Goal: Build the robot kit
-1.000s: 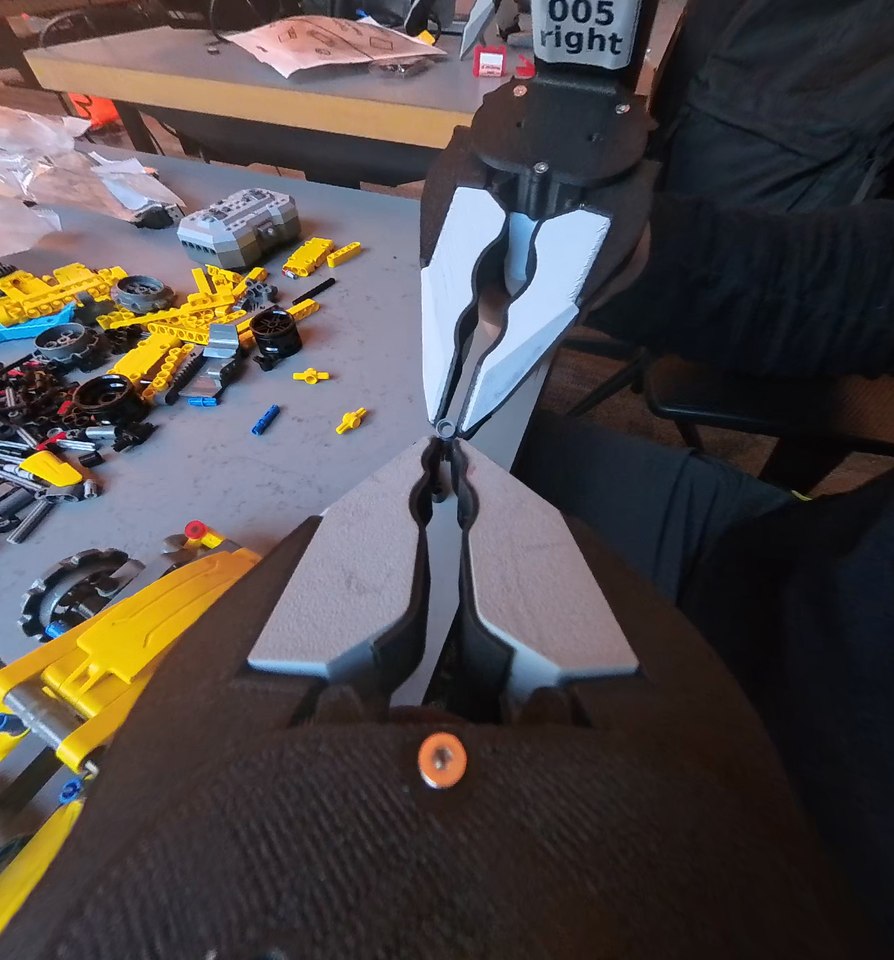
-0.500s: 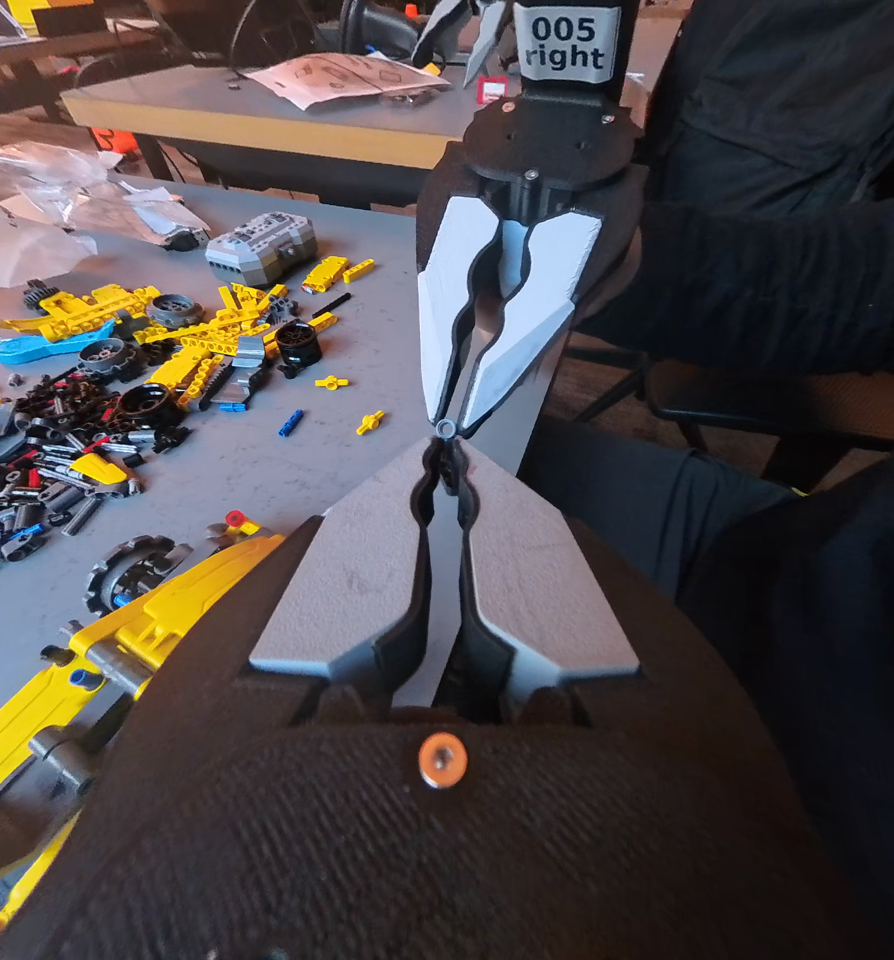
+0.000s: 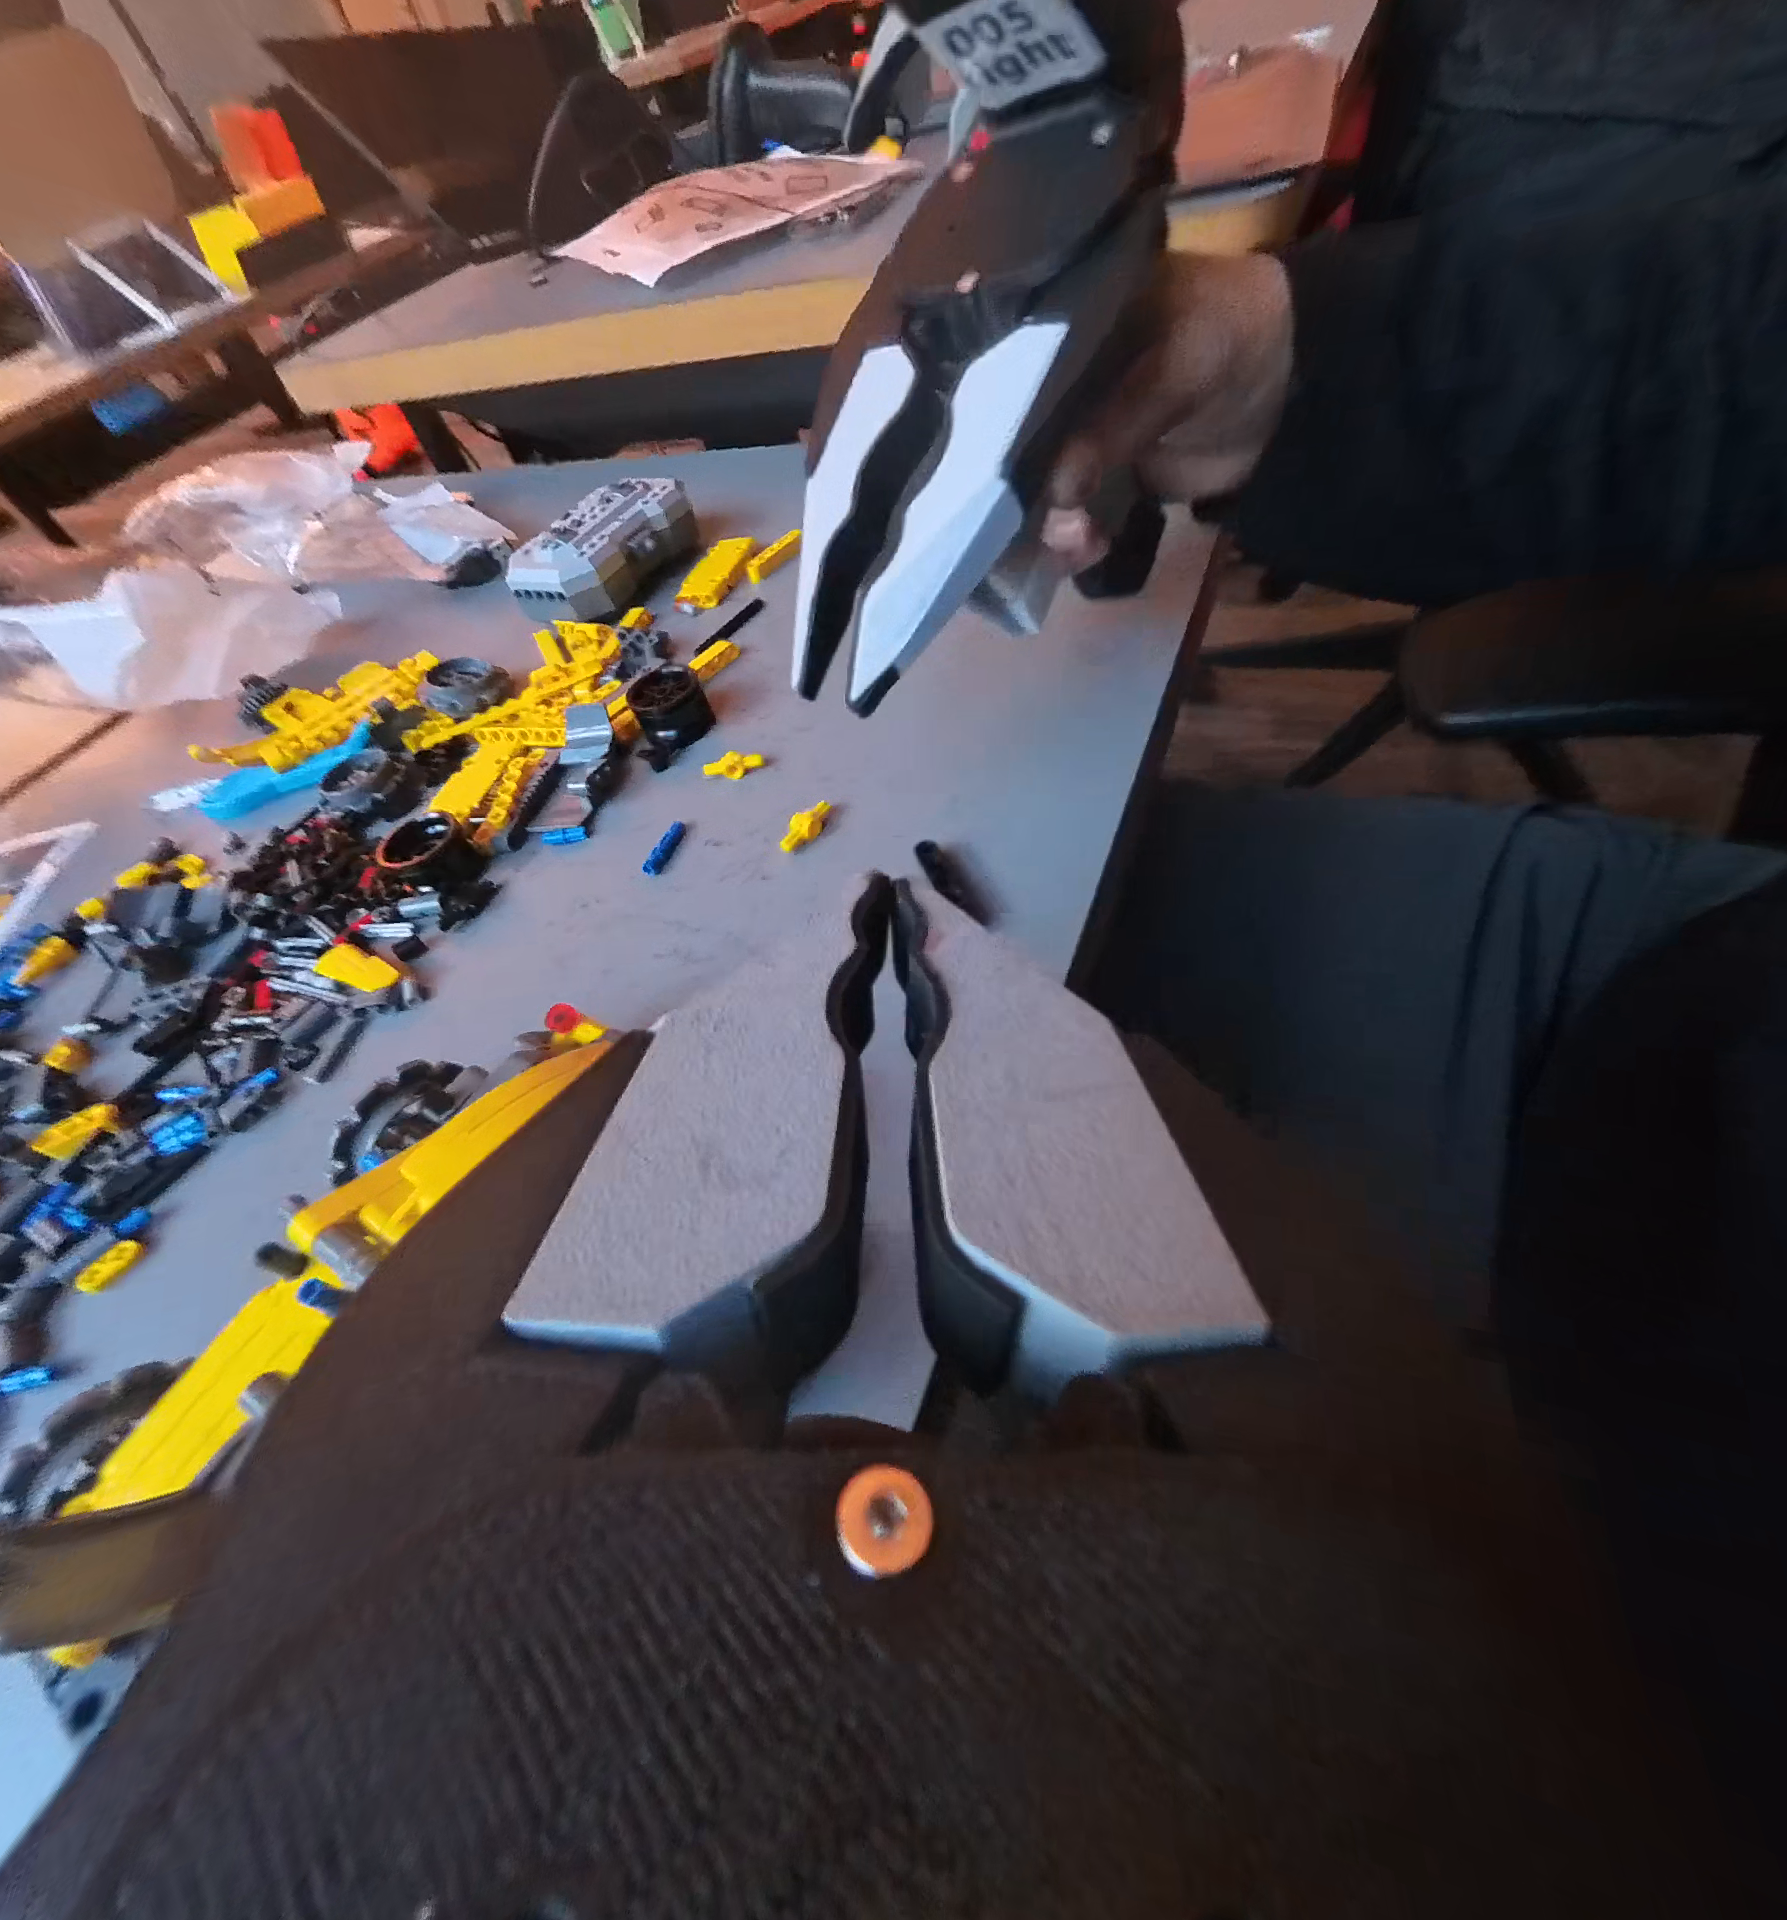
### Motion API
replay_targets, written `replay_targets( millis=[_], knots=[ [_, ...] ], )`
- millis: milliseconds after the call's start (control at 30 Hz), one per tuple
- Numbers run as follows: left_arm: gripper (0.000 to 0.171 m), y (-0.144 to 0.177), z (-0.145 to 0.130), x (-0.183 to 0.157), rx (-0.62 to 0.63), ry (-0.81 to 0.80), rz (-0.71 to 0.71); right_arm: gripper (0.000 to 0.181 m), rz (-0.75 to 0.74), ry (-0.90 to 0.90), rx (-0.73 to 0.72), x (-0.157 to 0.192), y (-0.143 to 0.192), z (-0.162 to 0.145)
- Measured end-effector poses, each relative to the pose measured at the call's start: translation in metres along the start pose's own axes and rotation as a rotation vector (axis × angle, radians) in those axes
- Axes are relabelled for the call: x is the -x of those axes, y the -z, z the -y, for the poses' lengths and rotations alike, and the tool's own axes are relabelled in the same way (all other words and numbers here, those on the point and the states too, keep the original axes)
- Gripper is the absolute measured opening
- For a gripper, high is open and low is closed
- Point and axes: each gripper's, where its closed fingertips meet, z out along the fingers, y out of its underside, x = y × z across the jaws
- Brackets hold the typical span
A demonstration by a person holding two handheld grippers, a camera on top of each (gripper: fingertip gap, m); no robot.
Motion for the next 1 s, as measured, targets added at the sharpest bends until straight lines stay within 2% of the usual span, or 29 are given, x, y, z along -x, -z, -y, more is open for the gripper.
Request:
replay_targets(
  millis=[67, 167, 333, 533, 700, 767, 1000],
  knots=[
    [0.0, -0.001, -0.006, -0.002, 0.02, -0.07, 0.008, 0.017, -0.066, -0.001, 0.104, -0.017, 0.0, -0.022],
    [0.0, -0.007, -0.008, -0.004, 0.025, -0.074, 0.013, 0.017, -0.088, -0.023, 0.149, -0.027, -0.004, -0.037],
    [0.0, -0.023, -0.016, 0.007, 0.068, -0.032, 0.051, 0.01, -0.155, -0.018, 0.125, -0.032, -0.006, -0.032],
    [0.0, -0.021, -0.019, 0.013, 0.093, 0.049, 0.091, 0.013, -0.161, 0.002, 0.109, -0.028, 0.005, -0.034],
    [0.0, -0.022, -0.02, 0.008, 0.115, 0.153, 0.065, 0.013, -0.157, -0.009, 0.112, -0.028, 0.01, -0.038],
    [0.008, -0.023, -0.022, 0.007, 0.127, 0.178, 0.063, 0.013, -0.146, -0.005, 0.113, -0.026, 0.008, -0.037],
    [0.01, -0.022, -0.029, -0.004, 0.137, 0.187, 0.05, 0.013, -0.152, 0.026, 0.16, -0.035, -0.011, -0.031]
  ],
)
